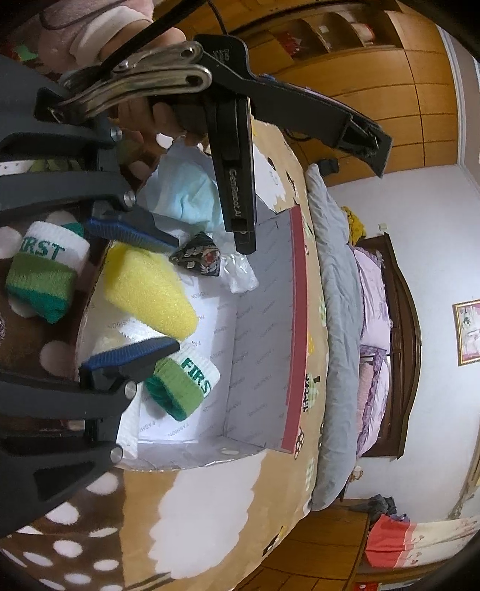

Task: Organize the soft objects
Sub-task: 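Open both grippers to drop the plastic bag and yellow sponge into the box, then grasp the green satin ribbon with right gripper while left grasps the pink sponge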

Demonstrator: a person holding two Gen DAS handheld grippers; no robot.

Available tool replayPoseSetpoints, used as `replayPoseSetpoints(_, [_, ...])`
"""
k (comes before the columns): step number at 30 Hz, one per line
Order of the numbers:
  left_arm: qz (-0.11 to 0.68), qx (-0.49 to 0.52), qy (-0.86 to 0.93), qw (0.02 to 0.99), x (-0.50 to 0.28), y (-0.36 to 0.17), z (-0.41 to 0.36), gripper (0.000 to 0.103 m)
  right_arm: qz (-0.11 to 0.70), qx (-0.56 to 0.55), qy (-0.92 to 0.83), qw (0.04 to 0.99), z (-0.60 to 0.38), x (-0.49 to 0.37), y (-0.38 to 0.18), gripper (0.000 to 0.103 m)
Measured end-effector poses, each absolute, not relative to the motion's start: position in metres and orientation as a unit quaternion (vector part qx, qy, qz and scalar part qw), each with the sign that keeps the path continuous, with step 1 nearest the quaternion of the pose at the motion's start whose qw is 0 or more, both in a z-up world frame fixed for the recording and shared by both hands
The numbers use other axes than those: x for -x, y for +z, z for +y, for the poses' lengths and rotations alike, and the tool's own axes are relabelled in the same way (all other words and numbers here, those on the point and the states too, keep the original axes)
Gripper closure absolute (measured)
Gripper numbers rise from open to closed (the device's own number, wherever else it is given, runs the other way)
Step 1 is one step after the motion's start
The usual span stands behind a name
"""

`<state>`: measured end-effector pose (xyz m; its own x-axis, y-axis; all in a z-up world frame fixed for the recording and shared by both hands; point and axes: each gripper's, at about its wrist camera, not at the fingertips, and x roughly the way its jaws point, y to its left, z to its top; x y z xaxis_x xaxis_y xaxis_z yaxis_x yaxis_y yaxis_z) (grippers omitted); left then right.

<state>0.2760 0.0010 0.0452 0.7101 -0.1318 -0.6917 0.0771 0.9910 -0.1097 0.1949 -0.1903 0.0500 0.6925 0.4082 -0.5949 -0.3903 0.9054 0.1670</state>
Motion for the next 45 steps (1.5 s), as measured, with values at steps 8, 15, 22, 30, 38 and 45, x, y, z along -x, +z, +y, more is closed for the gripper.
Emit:
replayPoseSetpoints(8, [0.368,0.029,-0.062,0.927,-0.255,0.061,0.005,0.054,0.313,-0.011,0.208,0.927,-0.195,-0.189,0.059,0.041])
replayPoseSetpoints(15, [0.364,0.028,-0.068,0.929,-0.220,0.076,0.011,0.049,0.305,-0.016,0.212,0.928,-0.205,-0.173,0.070,0.041])
replayPoseSetpoints(22, [0.361,0.033,-0.078,0.929,-0.183,0.082,0.017,0.047,0.302,-0.016,0.213,0.929,-0.214,-0.151,0.077,0.041])
replayPoseSetpoints(30, [0.370,0.039,-0.074,0.925,-0.149,0.073,0.033,0.047,0.307,-0.017,0.215,0.927,-0.215,-0.131,0.074,0.041])
replayPoseSetpoints(38, [0.394,0.053,-0.062,0.916,-0.130,0.052,0.054,0.047,0.329,-0.014,0.234,0.915,-0.195,-0.114,0.065,0.041])
replayPoseSetpoints(45, [0.413,0.064,-0.050,0.907,-0.126,0.034,0.070,0.047,0.364,0.007,0.262,0.894,-0.159,-0.103,0.049,0.041])
